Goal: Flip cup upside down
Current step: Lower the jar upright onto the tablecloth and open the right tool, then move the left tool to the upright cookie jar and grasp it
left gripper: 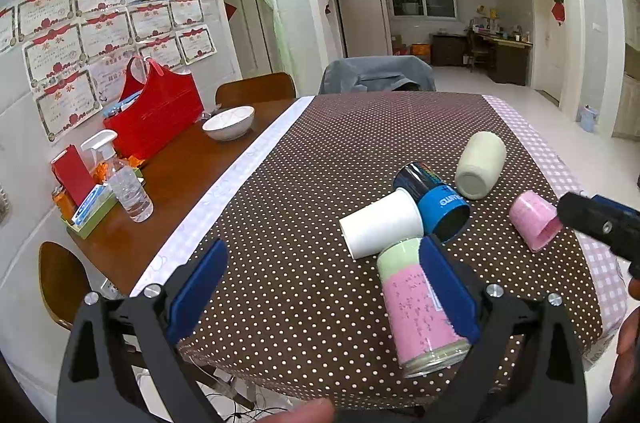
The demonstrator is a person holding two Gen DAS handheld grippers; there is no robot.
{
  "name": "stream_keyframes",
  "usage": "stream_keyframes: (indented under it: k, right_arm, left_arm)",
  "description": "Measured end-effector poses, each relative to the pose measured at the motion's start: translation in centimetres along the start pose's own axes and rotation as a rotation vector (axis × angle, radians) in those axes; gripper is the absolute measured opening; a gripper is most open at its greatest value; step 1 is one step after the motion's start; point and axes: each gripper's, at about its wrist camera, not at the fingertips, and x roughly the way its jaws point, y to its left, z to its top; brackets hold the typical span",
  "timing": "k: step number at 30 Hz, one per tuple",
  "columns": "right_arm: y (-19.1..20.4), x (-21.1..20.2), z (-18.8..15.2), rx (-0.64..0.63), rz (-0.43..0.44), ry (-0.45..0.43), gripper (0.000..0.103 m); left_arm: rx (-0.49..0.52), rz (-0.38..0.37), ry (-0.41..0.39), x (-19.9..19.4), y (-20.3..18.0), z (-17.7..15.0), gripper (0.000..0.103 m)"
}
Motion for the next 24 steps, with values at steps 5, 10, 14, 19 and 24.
stream_keyframes:
  k: [5,10,14,19,24]
  right_arm:
    - [-0.4,-2.3,-0.6,0.008,-0.031,-0.055,0.097]
    - [-1.2,-3.9,-1.1,0.025,-0.065,-0.095,0.097]
    - [-1.2,-4.4,-1.1,0.026,-0.082,-0.115,0.097]
    - [-0.5,-4.6,-1.3,0.007,-0.081,-0.121,0.097]
    - [0.2,-4.6,-1.5,-0.015,-0.081,-0.123,0.097]
  left_arm:
    - [0.003,-0.008,0.008,-0.4,-0.2,-0.2,0.095]
    - [0.014,-0.026,0.011,-0.7,-0.9,-0.5,0.095]
    - [0.023,-0.044,0.009,-1.2,-1.4,-0.7,0.095]
    - [0.015,-0.053,-0.004,-2.0,-1.5,-0.8,0.095]
    - [0.011,-0.054,-0.010,-2.4,-1.4,-0.8,0.095]
